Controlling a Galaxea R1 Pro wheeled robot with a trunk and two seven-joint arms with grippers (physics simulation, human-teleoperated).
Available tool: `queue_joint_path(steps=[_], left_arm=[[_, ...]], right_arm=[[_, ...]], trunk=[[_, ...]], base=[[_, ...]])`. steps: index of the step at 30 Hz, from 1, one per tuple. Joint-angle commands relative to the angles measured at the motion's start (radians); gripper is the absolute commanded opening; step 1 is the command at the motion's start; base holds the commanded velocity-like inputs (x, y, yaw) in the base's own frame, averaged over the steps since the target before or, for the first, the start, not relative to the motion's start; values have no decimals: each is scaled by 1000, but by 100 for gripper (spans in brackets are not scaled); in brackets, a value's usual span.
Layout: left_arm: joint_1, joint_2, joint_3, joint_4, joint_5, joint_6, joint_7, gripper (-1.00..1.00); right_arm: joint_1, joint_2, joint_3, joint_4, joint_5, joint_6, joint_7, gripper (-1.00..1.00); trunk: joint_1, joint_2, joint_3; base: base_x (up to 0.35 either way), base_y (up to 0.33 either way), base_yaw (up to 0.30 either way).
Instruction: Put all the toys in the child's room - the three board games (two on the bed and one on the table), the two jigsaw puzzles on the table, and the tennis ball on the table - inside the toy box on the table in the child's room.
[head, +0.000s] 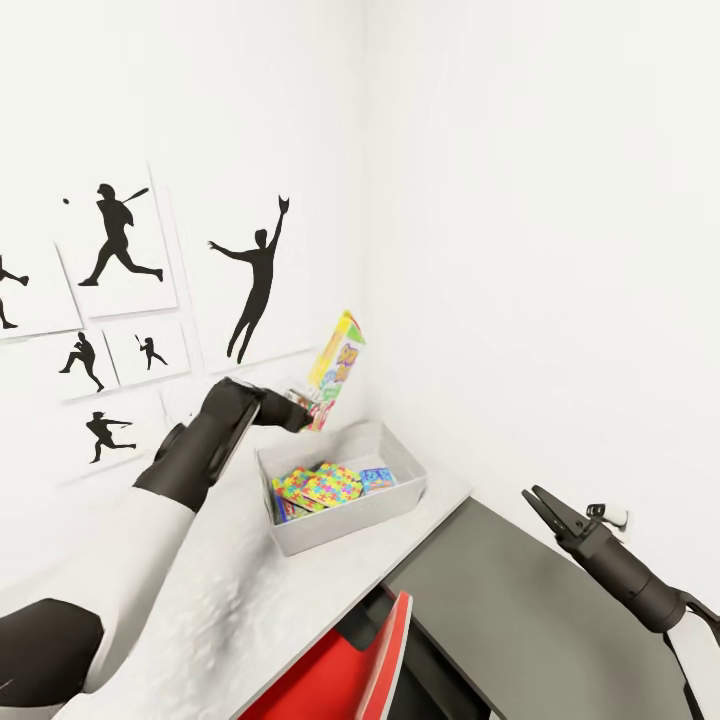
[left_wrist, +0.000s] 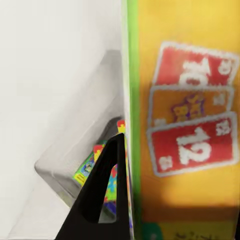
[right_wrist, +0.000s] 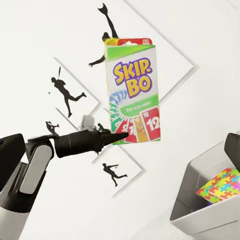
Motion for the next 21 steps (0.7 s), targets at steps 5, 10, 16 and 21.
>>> queue_joint_path(steps=[5,10,16,21], left_arm=[[56,-3,-110,-9,-11,-2,211,-100],[105,-17,-187,-11,-10,-4,449,-100],[151,-46,-259,-10,-10,-41,684,-100],[167,-56,-364,-8,-9,-46,802,-100]], right_arm=[[-1,0,0,0,-4,7,0,100],[-1,0,-2,0,-3,7,2,100],[-1,-1,-4,1,-4,7,3,100],[-1,-2,-5,2,-6,7,3,100]], trunk=[[0,-2,-2],[0,-2,-2],[0,-2,-2],[0,-2,-2]], base=[[0,0,0],[0,0,0],[0,0,0],[0,0,0]])
